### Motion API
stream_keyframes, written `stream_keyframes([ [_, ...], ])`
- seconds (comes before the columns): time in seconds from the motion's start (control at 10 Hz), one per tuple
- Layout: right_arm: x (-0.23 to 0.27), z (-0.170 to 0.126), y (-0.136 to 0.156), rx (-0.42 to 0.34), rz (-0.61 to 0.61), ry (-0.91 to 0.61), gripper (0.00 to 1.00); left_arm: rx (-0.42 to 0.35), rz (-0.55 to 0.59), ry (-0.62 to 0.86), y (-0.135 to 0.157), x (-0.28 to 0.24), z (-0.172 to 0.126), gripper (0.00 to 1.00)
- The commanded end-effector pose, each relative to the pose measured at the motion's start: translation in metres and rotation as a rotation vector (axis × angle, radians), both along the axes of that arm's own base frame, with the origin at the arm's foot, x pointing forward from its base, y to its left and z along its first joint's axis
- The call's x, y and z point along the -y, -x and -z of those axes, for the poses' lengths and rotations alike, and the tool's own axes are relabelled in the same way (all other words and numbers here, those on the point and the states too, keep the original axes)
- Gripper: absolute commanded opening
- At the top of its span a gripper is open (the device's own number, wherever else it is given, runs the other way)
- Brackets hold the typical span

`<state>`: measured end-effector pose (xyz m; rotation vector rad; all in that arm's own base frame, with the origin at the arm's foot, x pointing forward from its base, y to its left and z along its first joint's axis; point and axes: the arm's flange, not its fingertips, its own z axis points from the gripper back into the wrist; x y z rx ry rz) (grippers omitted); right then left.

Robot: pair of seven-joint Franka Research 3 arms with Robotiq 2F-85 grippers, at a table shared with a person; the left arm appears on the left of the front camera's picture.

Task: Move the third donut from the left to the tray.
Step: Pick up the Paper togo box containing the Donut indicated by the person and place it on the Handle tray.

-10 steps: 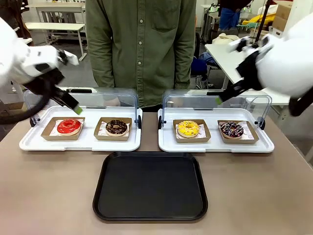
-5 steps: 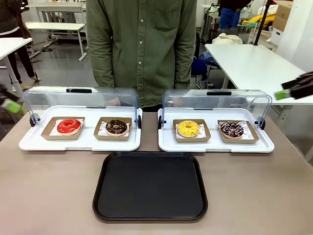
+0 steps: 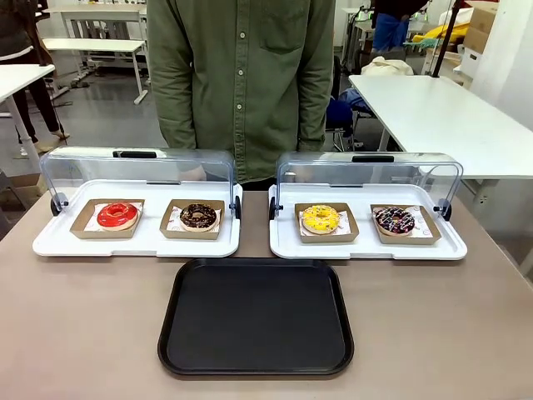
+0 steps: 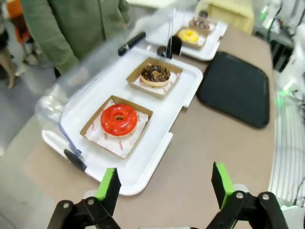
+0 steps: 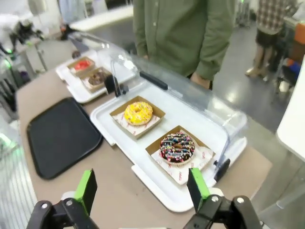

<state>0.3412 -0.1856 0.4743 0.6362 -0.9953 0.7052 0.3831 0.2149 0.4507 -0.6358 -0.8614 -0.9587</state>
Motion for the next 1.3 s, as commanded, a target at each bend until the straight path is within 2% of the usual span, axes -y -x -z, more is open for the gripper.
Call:
stream_keyframes([
  [0.0,0.02,0.007,-0.008,0.041,-0.037,-0.062,1.0,0.036,0.042,0.08,-0.007,-0.015,0.012,1.0],
  [0.5,0.029,0.01,-0.011,0.07,-0.054,-0.108,1.0,0.131,0.034,0.175,0.015,0.0,0.021,1.0],
  [0.6,0.03,0.009,-0.011,0.066,-0.041,-0.108,1.0,0.13,0.028,0.173,0.016,0.003,0.021,1.0],
  [0.7,0.029,0.01,-0.013,0.066,-0.019,-0.114,1.0,0.094,-0.018,0.161,0.016,0.002,0.019,1.0],
  [0.8,0.027,0.015,-0.01,0.035,-0.046,-0.121,1.0,0.085,0.028,0.154,0.009,-0.003,0.021,1.0],
  [1.2,0.027,0.015,-0.01,0.035,-0.046,-0.121,1.0,0.085,0.028,0.154,0.009,-0.003,0.021,1.0],
])
